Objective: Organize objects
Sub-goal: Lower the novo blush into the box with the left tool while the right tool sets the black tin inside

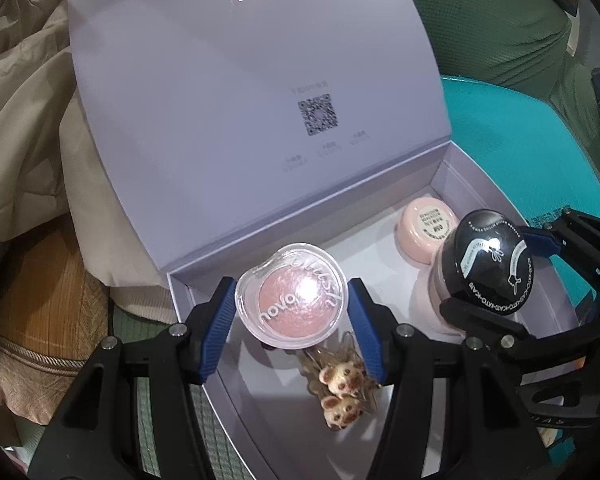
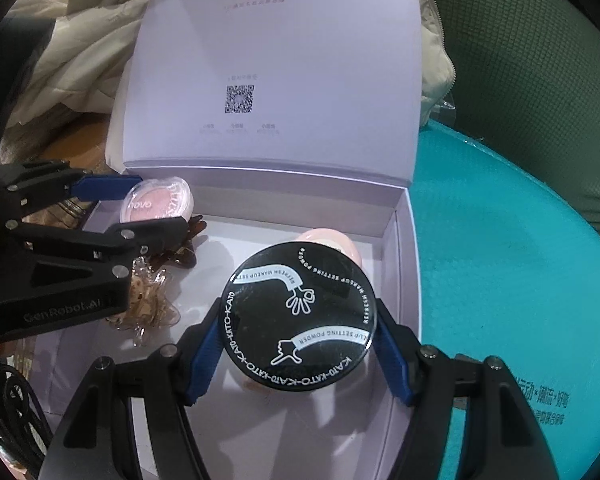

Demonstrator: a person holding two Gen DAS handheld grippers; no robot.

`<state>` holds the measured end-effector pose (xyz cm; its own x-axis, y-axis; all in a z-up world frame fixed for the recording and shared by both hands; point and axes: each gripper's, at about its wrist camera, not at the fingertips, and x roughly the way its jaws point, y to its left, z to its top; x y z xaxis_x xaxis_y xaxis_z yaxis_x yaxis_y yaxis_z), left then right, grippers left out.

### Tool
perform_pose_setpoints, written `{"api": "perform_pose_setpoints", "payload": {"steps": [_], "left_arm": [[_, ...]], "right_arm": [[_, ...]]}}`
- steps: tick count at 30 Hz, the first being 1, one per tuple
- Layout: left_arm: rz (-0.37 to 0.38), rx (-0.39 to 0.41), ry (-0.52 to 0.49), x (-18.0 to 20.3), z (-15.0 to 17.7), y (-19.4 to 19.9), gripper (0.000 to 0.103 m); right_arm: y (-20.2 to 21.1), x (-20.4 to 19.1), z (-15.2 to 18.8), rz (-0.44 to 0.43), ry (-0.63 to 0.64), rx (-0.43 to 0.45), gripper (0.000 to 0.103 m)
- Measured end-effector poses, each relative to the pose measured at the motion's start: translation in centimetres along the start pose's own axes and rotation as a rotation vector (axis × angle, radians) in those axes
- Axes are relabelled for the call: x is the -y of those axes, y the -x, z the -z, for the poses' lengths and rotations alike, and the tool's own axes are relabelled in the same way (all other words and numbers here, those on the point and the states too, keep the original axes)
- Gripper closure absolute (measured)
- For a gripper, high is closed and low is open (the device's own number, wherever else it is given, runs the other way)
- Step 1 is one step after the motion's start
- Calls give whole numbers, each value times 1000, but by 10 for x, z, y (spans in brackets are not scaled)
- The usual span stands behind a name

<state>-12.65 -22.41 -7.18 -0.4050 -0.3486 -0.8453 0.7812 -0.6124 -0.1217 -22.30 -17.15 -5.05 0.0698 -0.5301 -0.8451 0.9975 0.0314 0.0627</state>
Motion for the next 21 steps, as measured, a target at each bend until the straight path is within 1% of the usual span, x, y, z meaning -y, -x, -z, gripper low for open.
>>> {"api": "perform_pose_setpoints", "payload": {"steps": [6,9,13,18,21], "left_arm": [[-8,2,-6,-1,-8,-6,49],[-8,-2,-11,0,-10,-9,48],[3,-15,-14,2,-11,-14,48],[31,-64,6,1,-9,-26,48],[40,-56,15,0,-11,-26,48]], "right_arm": [[-4,-3,-5,27,16,-27,33],[-5,-1,-7,27,9,-23,33],[-7,-2,-10,47,8,-26,34],[-9,-5,-12,63,9,-27,34],[-10,-6,-13,67,6,-30,34]]}}
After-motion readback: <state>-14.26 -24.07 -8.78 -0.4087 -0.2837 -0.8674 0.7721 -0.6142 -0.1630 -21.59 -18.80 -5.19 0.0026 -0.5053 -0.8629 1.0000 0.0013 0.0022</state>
